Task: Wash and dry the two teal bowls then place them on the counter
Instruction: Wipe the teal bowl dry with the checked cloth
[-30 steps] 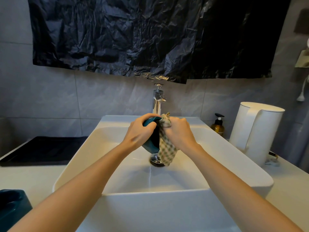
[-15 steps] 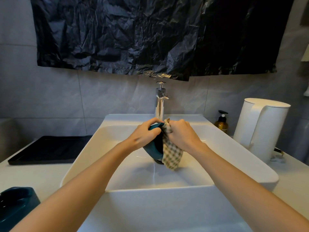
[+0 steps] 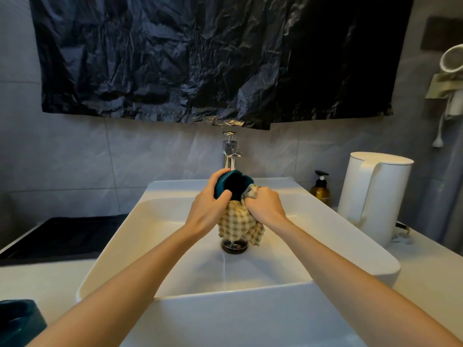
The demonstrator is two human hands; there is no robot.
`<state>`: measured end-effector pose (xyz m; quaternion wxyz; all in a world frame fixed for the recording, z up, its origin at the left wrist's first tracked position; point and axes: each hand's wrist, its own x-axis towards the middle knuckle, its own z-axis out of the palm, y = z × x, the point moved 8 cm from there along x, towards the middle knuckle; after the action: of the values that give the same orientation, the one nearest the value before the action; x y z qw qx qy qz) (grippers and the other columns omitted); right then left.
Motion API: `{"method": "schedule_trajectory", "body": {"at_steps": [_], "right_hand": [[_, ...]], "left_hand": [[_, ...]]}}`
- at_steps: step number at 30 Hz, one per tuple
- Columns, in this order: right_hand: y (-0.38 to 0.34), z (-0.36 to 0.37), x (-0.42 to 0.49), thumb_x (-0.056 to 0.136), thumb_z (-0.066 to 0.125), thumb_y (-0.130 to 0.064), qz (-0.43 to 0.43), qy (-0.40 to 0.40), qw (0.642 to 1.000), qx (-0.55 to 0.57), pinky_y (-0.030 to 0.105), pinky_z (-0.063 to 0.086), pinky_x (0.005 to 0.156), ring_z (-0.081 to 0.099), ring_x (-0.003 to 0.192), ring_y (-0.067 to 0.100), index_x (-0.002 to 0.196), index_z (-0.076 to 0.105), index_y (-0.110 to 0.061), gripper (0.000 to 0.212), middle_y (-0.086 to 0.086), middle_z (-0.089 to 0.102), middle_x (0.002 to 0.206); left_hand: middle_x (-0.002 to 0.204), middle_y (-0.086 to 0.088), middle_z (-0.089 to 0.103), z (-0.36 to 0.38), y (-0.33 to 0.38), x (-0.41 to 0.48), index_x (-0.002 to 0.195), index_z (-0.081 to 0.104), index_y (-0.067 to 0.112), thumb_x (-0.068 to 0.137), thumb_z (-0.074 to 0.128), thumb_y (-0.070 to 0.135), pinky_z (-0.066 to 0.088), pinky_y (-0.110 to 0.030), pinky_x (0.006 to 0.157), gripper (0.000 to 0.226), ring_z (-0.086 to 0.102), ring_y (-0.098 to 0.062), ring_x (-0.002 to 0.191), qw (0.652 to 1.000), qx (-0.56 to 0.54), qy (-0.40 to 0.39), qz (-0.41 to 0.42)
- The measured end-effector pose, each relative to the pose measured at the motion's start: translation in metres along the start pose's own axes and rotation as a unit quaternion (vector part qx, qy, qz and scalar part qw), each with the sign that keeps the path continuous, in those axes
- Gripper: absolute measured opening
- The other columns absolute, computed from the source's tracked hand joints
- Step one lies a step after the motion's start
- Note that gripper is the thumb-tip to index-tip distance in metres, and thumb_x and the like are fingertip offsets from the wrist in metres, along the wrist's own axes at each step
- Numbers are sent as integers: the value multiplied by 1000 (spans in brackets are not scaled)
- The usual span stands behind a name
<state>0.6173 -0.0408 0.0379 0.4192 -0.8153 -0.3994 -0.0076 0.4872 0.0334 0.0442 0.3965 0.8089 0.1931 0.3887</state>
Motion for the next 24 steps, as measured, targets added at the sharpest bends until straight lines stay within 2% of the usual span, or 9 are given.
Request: {"method": "schedule_trajectory", "body": {"at_steps": [3,6,9,12,15,17,19,21,24], "right_hand": [[-8,3,-3,82,54,-11,-34,6,999,-41,28,34,52,54,76,29,75,54,-10,7,10,58,80],[-16,-5,-3,80,54,-7,-98,31,990,-102,32,40,60,58,86,37,89,59,-9,10,16,63,89],[-28,-7,-5,85,55,-8,-203,25,957,-204,38,44,68,58,89,39,106,57,-9,21,19,65,96],[-34,-6,-6,90,57,-14,-249,37,938,-237,38,42,66,59,88,39,110,57,-8,21,18,66,95],[-29,-9,-2,93,54,-19,-198,56,963,-175,36,38,63,55,88,38,97,57,-7,13,18,63,93],[-20,-3,-2,92,51,-18,-148,33,979,-134,33,33,62,54,86,37,83,53,-10,12,17,61,89],[-10,3,-1,90,49,-19,-93,-2,992,-88,32,33,60,55,83,34,78,53,-10,16,13,59,84],[-1,7,1,90,49,-23,-37,-41,998,-42,31,36,59,55,82,30,84,60,-6,21,10,58,84],[10,19,2,88,51,-21,37,-121,991,34,30,40,57,54,82,27,84,59,-5,19,11,58,86]], "left_hand": [[116,9,59,-5,-4,2,124,45,49,77,42,34,50,-43,92,50,56,-13,105,1000,17,-6,-1],[116,10,60,3,-9,3,119,48,53,74,42,33,49,-43,93,50,55,-15,105,998,32,-53,-13],[118,8,59,14,-15,0,116,49,55,74,42,34,47,-46,96,48,54,-18,108,992,45,-111,-25],[120,7,58,13,-14,0,116,47,56,77,41,35,45,-43,97,45,53,-20,108,993,45,-104,-23],[119,9,59,4,-3,1,119,51,47,87,41,24,43,-30,89,41,53,-16,105,997,57,-51,5],[118,13,60,2,-1,-1,117,53,46,87,41,23,41,-28,87,40,53,-13,104,997,63,-40,12],[117,15,61,2,-6,0,114,55,47,79,38,30,43,-30,89,43,54,-13,105,997,65,-39,2],[114,13,62,0,-13,1,110,58,47,74,38,33,47,-39,94,43,56,-15,106,999,30,-26,-35],[113,8,63,-6,-18,2,107,58,46,72,38,34,48,-47,94,42,56,-18,106,997,-7,5,-73]]}}
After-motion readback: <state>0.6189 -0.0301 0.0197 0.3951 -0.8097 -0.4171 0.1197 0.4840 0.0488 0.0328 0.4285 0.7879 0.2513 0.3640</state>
